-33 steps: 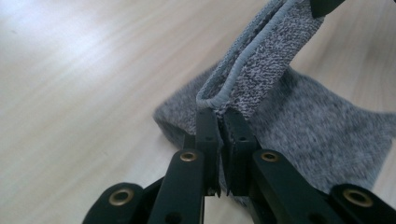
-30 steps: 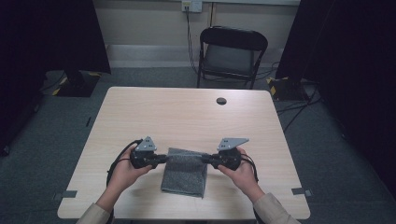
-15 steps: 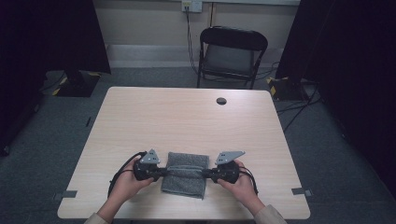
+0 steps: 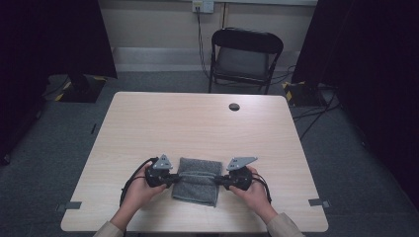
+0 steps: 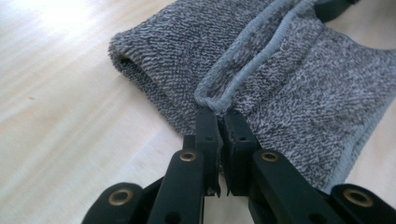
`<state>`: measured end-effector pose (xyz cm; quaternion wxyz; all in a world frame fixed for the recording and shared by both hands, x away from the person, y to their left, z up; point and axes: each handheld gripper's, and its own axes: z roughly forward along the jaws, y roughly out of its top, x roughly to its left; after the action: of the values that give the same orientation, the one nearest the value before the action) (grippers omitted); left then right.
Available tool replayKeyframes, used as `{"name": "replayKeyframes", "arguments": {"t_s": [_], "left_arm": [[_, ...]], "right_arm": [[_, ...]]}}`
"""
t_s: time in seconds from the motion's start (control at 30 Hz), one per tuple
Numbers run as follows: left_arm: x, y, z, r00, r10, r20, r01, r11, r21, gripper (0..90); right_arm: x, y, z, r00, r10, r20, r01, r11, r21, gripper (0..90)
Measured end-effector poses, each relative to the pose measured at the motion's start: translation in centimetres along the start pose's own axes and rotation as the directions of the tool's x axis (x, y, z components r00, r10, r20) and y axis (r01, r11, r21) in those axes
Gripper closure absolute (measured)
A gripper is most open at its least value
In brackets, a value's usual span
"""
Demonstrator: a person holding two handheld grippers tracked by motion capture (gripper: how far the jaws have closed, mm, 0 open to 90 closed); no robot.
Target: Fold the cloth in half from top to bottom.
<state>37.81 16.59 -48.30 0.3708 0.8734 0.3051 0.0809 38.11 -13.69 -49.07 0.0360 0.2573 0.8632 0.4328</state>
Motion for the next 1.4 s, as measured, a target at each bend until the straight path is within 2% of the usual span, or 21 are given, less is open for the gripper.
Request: {"name": "replayKeyframes", "arguments": {"t_s": [0.2, 0.3, 0.37, 0.53, 0.6, 0.73, 0.9, 1.07, 1.13, 1.23, 1.33, 1.4], "left_arm": [[1.3, 1.6, 1.2, 0.9997, -0.013, -0.019, 0.013, 0.9999, -0.002, 86.0], [2.1, 2.6, 1.0, 0.9994, -0.028, -0.019, 0.028, 0.9993, -0.025, 86.1], [2.4, 3.4, 0.6, 0.9995, -0.029, -0.015, 0.028, 0.9985, -0.047, 86.2], [2.6, 5.5, -1.3, 1.0000, 0.004, -0.008, -0.005, 0.9967, -0.081, 86.2], [2.6, 6.1, -1.9, 0.9997, 0.016, -0.019, -0.018, 0.9959, -0.089, 86.2], [2.6, 6.5, -2.7, 0.9998, 0.005, -0.021, -0.007, 0.9953, -0.097, 86.2], [2.1, 5.9, -3.4, 0.9999, 0.009, -0.007, -0.010, 0.9939, -0.110, 86.2], [1.3, 4.3, -3.2, 0.9999, 0.013, 0.010, -0.012, 0.9954, -0.095, 86.3], [0.9, 3.5, -3.0, 0.9996, 0.014, 0.025, -0.012, 0.9968, -0.079, 86.4], [0.2, 2.1, -2.3, 0.9988, 0.030, 0.040, -0.029, 0.9992, -0.026, 86.4], [-0.3, 0.5, -1.5, 0.9982, 0.025, 0.055, -0.025, 0.9996, 0.010, 85.5], [-0.5, 0.0, -1.2, 0.9982, 0.006, 0.060, -0.006, 1.0000, 0.006, 76.3]], "right_arm": [[-2.2, 1.0, 0.6, 0.9993, 0.011, 0.037, -0.011, 1.000, 0.009, 86.6], [-3.5, 1.7, 0.8, 0.9984, 0.029, 0.049, -0.029, 1.000, 0.002, 86.6], [-3.9, 2.3, 0.5, 0.9984, 0.024, 0.052, -0.024, 1.000, -0.012, 86.6], [-4.1, 3.3, -0.8, 0.9986, 0.022, 0.048, -0.019, 0.998, -0.054, 86.6], [-4.0, 3.8, -1.3, 0.9983, 0.022, 0.054, -0.018, 0.997, -0.072, 86.5], [-3.8, 4.6, -2.2, 0.9983, 0.024, 0.054, -0.019, 0.995, -0.101, 86.4], [-3.0, 5.0, -3.0, 0.9991, -0.004, 0.043, 0.009, 0.994, -0.105, 86.3], [-2.2, 3.9, -3.2, 0.9999, 0.003, 0.011, -0.002, 0.993, -0.115, 86.4], [-1.7, 3.3, -3.2, 1.0000, 0.006, -0.007, -0.007, 0.992, -0.126, 86.4], [-0.9, 2.2, -3.0, 0.9996, 0.004, -0.028, -0.008, 0.992, -0.124, 86.3], [0.2, 0.8, -2.2, 0.9986, -0.009, -0.051, 0.005, 0.997, -0.083, 86.4], [0.6, 0.1, -1.7, 0.9981, -0.014, -0.060, 0.011, 0.998, -0.061, 86.4]]}}
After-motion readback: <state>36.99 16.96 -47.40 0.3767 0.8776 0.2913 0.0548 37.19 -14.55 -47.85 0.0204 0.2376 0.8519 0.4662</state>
